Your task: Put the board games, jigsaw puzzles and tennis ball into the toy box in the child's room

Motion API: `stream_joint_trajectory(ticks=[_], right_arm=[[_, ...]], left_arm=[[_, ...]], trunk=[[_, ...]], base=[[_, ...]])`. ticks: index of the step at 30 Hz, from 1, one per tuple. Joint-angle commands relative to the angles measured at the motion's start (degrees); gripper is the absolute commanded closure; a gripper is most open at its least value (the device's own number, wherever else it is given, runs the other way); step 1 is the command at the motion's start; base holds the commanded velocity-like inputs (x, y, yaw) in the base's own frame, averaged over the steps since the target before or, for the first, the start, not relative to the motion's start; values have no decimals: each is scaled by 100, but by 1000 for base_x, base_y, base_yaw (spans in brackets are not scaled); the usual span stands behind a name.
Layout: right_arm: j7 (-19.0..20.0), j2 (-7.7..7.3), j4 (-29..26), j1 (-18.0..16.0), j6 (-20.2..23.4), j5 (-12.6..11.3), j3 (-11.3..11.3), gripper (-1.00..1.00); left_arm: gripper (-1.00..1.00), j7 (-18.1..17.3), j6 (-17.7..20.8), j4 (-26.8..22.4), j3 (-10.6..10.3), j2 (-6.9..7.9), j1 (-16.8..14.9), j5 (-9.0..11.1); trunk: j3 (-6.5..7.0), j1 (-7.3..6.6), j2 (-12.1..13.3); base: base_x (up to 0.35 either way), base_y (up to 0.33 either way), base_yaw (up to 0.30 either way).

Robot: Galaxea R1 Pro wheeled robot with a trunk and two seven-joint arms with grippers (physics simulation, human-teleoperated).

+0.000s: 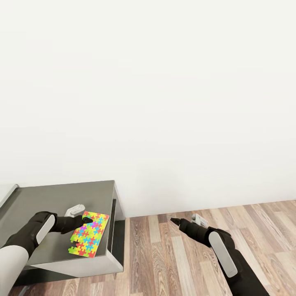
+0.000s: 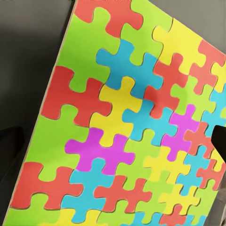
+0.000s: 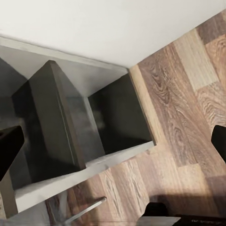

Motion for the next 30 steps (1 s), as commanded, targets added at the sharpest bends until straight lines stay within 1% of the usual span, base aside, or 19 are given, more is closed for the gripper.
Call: stream_joint_trajectory(ticks=[1, 2, 4, 5, 7, 8, 10, 12, 17, 26, 30], right_arm=[[-5, 15, 85, -62, 77, -9, 8, -100], [2, 77, 304, -185, 204, -11, 9, -100], [17, 280, 830, -472, 433, -4, 9, -100], [18, 337, 959, -545, 471, -3, 8, -100], [18, 558, 1394, -792, 567, -1, 5, -100], [20, 657, 1528, -869, 593, -9, 4, -100], [22, 754, 1643, -937, 621, -29, -2, -100], [26, 799, 1717, -970, 636, -49, -11, -100], [-6, 854, 1879, -1005, 628, -60, -18, -100], [-29, 864, 2022, -1120, 681, -27, 0, -100], [-29, 864, 2029, -1134, 791, -27, 3, -100]], left_arm=[[-100, -14, 13, -4, -23, 7, -4, 1], [-100, -16, 13, -4, -23, 8, -4, 1], [-100, -20, 16, -4, -24, 8, -4, 1], [-100, -21, 16, -4, -23, 8, -4, 1], [-100, -28, 14, -4, -21, 8, -4, 1], [-100, -29, 13, -4, -20, 9, -4, 1], [-100, -31, 14, -4, -19, 4, -4, 1], [-100, -31, 13, -4, -19, 2, -4, 1], [-100, -30, 13, -4, -18, 0, -4, 1], [-100, -24, 12, -4, -18, 0, -4, 1], [-100, -25, 12, -4, -25, 0, -4, 1]], trunk=[[-10, 3, -11], [-10, 3, -11], [-10, 3, -11], [-10, 3, -11], [-10, 3, -11], [-10, 3, -11], [-10, 3, -11], [-10, 3, -11], [-10, 3, -11], [-10, 3, -11], [-10, 3, -11]], base=[[0, 0, 0], [0, 0, 0], [0, 0, 0], [0, 0, 0], [0, 0, 0], [0, 0, 0], [0, 0, 0], [0, 0, 0], [0, 0, 0], [0, 0, 0], [0, 0, 0]])
